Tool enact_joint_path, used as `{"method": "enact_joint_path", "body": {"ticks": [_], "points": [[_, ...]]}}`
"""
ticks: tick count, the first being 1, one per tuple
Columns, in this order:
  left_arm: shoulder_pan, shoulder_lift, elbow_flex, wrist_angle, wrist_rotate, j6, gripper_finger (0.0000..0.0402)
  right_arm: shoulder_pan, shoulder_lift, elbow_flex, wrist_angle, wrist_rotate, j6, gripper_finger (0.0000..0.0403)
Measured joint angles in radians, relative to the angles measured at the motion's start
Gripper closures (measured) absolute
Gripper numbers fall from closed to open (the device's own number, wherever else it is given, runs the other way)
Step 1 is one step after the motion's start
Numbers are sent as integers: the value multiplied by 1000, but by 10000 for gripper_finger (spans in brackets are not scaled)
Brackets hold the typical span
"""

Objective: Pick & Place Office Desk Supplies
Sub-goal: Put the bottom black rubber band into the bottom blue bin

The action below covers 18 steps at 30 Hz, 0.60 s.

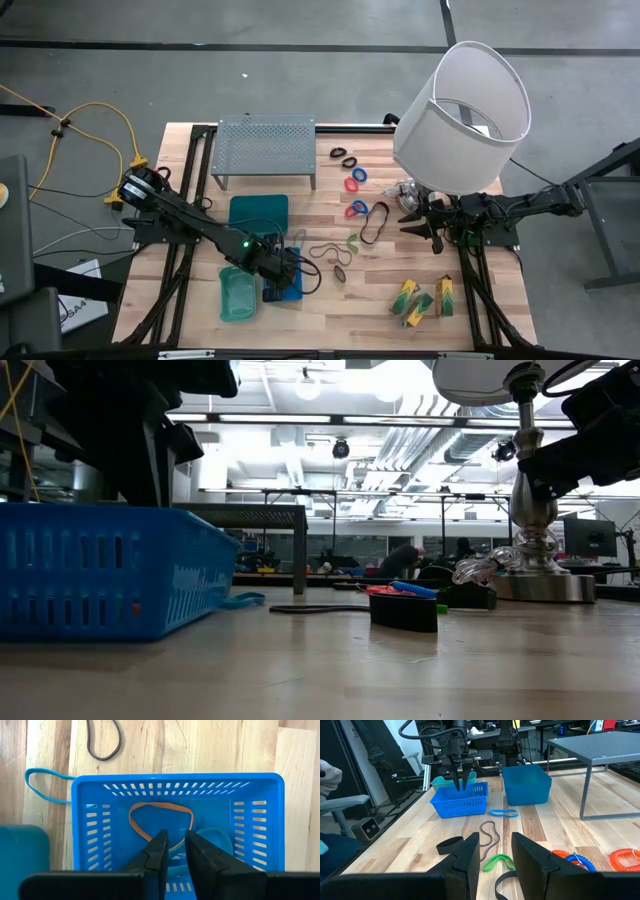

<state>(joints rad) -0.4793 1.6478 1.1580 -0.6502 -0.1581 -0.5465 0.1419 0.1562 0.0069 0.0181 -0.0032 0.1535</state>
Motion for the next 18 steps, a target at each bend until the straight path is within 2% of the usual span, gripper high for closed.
{"method": "enact_joint_path", "body": {"ticks": [7, 18], "points": [[35, -19, 0, 21, 3, 34, 340, 0, 0, 0, 0, 0, 0, 302], [180, -94, 0, 230, 103, 316, 340, 0, 0, 0, 0, 0, 0, 302]]}}
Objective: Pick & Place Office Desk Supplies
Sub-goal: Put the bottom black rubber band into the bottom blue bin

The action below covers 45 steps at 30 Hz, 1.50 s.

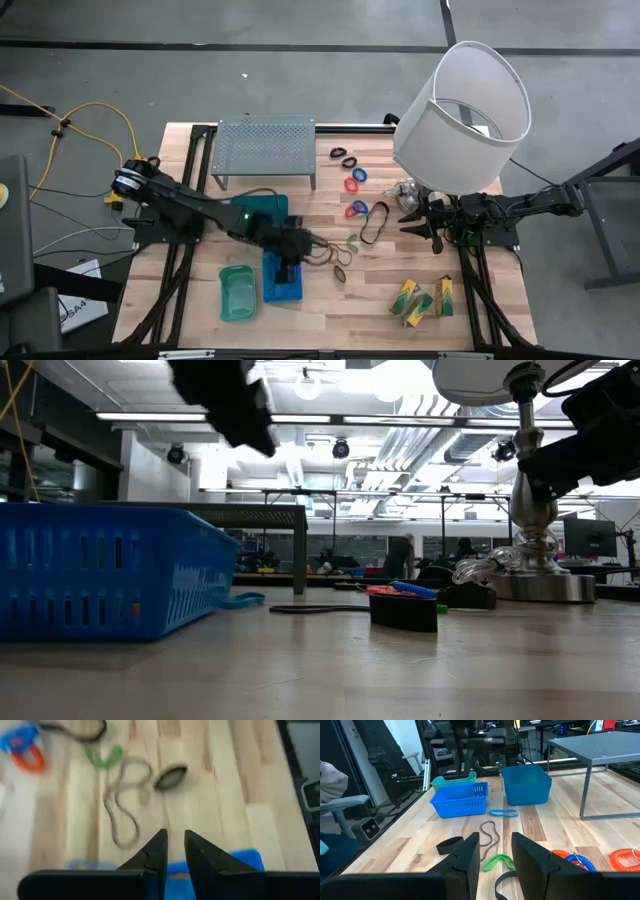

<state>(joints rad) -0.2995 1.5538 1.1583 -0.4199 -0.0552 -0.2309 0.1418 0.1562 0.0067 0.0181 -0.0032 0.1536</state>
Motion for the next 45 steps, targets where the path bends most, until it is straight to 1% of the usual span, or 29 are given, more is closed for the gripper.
{"method": "enact_joint_path", "body": {"ticks": [5, 9, 14, 19, 21, 23, 27, 31, 34, 38, 41, 45], "points": [[46, -3, 0, 42, 20, 111, 339, 0, 0, 0, 0, 0, 0, 302], [51, 21, 0, 74, 19, 181, 339, 0, 0, 0, 0, 0, 0, 302], [45, 98, 1, 173, 30, 258, 339, 0, 2, 0, 2, 0, 0, 302], [37, 194, 1, 298, 68, 298, 339, 0, 7, 0, 1, 0, 0, 302], [29, 224, 0, 316, 68, 309, 339, 0, 6, 0, 1, 2, 0, 302], [23, 256, 0, 373, 68, 318, 339, 0, 8, 0, -2, 0, 0, 302], [7, 290, 1, 443, 67, 360, 339, 0, 15, 0, 0, 0, 0, 302], [-5, 291, 1, 464, 48, 388, 339, 0, 20, 0, -1, -1, 0, 302], [-5, 291, 7, 451, 25, 370, 339, 0, 22, 0, -1, -1, 0, 302], [0, 291, 31, 445, 23, 358, 339, 0, 22, 0, -1, -1, 0, 302], [4, 291, 56, 406, 23, 372, 339, 0, 22, 0, -1, -1, 0, 302], [4, 308, 142, 313, -4, 373, 340, 0, 22, 0, -1, 0, 0, 302]]}}
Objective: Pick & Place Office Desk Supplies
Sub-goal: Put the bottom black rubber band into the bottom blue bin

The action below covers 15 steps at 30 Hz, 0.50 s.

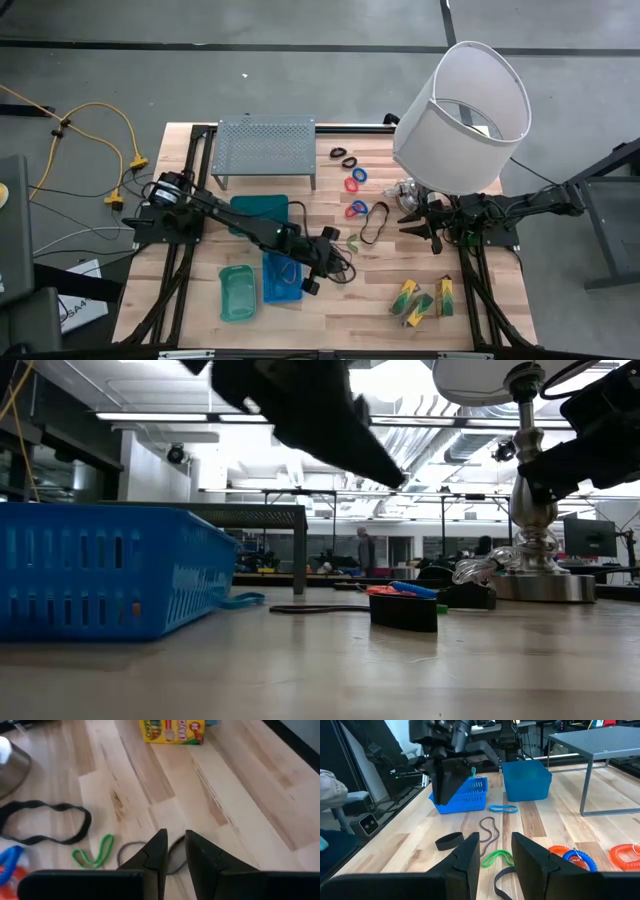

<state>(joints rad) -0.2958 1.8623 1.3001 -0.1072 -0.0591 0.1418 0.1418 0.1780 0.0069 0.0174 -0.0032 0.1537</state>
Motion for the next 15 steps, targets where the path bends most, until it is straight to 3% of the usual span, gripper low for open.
{"method": "enact_joint_path", "body": {"ticks": [8, 15], "points": [[-8, 133, 218, -215, 16, 20, 340, 0, 1, 0, 0, 0, 0, 302], [-14, 164, 232, -234, 26, 54, 340, 0, 5, 0, -2, 1, 0, 302]]}}
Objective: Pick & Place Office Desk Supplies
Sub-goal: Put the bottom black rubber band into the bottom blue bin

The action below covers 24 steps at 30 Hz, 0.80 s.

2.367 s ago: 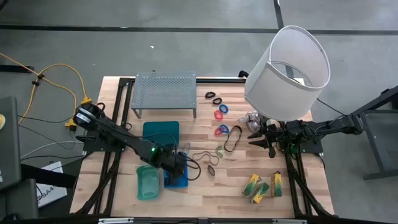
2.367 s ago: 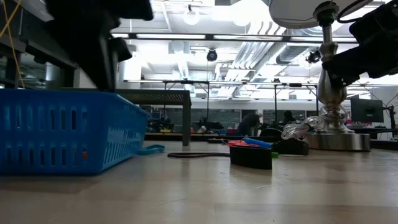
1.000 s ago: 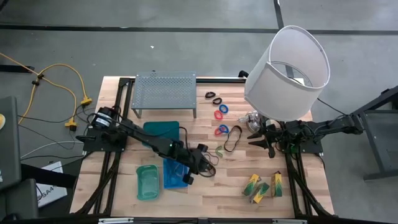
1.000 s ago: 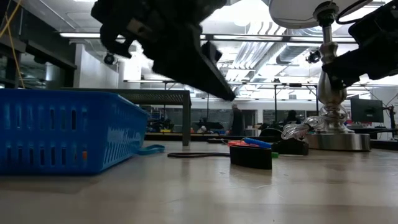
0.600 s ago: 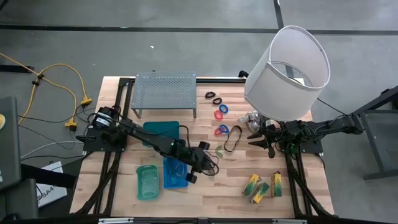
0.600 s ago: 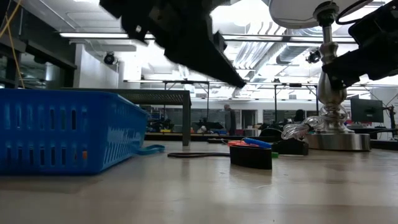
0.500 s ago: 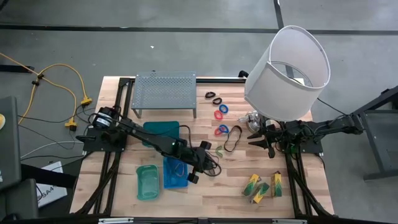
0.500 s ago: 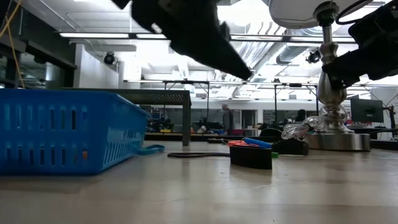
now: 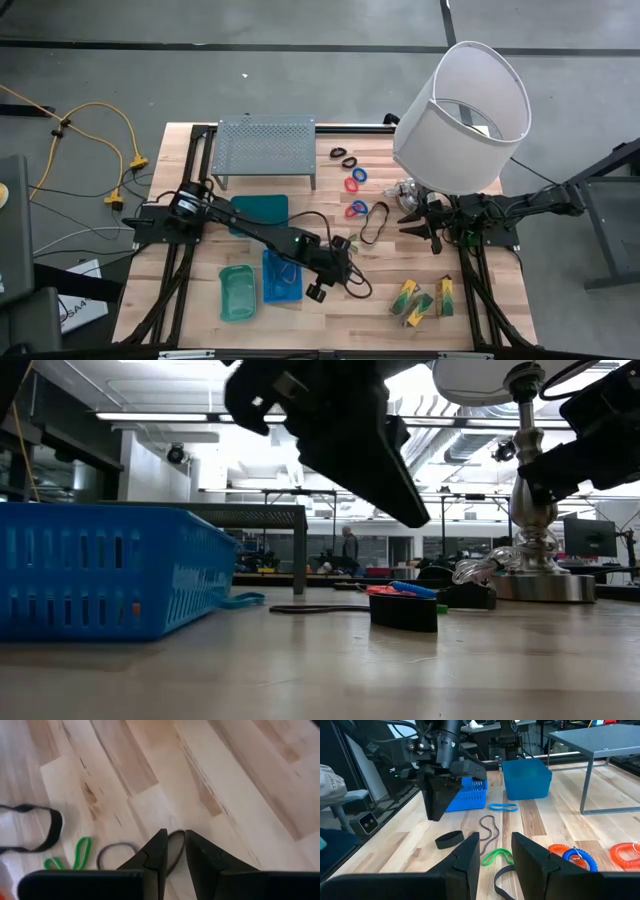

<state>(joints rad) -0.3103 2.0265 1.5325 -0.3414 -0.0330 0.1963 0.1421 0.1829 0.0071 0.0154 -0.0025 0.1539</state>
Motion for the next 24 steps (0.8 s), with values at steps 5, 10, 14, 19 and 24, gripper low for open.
{"method": "enact_joint_path", "body": {"ticks": [5, 10, 14, 19, 24], "points": [[0, 23, 1, -10, -2, 58, 340, 0, 0, 0, 0, 0, 0, 302], [-1, 40, -1, -29, -3, 113, 340, 0, 0, 0, 2, 0, 0, 302], [-1, 40, -1, -31, -4, 139, 340, 0, 0, 0, 1, 0, 0, 302], [-6, 40, -1, -48, -5, 147, 340, 0, 0, 0, 1, -1, 0, 302], [-6, 45, -1, -61, -5, 147, 340, 0, 0, 0, 2, -1, 0, 302]]}}
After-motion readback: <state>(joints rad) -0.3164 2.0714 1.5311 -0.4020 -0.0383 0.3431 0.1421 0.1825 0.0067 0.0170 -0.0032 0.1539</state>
